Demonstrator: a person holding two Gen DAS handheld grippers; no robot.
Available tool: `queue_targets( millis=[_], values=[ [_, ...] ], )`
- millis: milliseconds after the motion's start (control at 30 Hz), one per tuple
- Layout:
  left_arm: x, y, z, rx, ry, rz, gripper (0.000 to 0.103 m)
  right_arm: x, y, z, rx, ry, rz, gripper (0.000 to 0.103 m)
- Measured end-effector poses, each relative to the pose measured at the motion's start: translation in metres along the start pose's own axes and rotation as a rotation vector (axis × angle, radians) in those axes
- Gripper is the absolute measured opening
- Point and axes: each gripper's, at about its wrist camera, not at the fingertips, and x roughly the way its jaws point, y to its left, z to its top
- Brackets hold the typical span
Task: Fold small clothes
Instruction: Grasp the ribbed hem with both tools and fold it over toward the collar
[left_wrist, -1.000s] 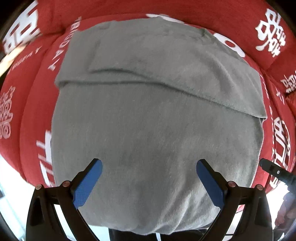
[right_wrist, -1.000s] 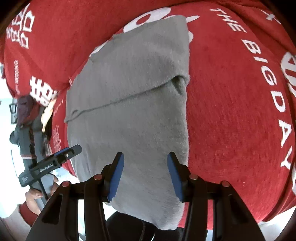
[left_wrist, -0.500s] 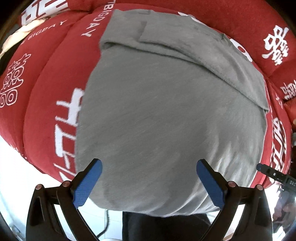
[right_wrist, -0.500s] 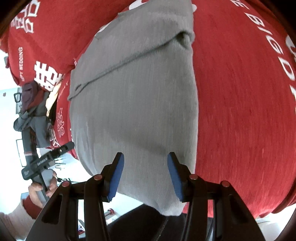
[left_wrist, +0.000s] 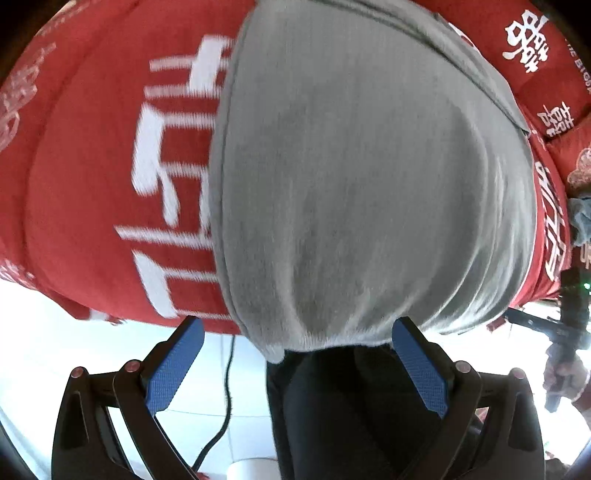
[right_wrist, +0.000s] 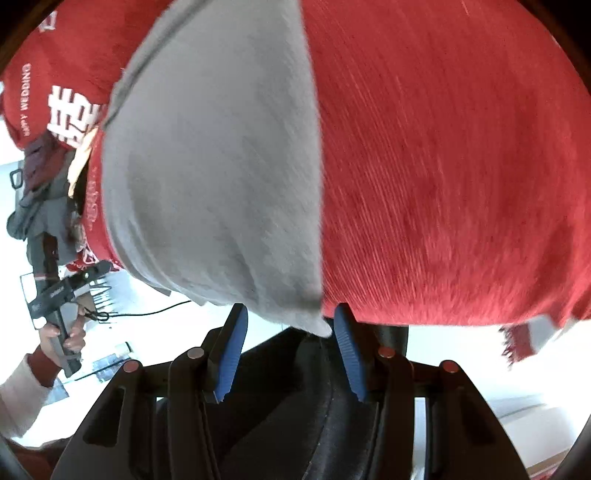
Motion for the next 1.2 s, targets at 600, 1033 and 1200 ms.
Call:
queue_targets(
  millis=[600, 1033, 1200],
  values=[
    [0.052, -0.03, 0.003, -0.016, 0.054, -0.116, 0.086, 0.054, 0.027, -0.004, -0.083, 0.077, 0.122, 0.051],
    [-0.002, -0.02, -0.007, -0.055, -0.013, -0.312, 0.011, 0.013, 0.049, -0.006, 0.102, -0.001, 0.426, 0.013],
    [-0.049, -0.022, 0.018, -0.043, -0.115, -0.382, 0.011, -0.021, 0.058, 0.001, 0.098, -0.076, 0.517, 0.013]
  ],
)
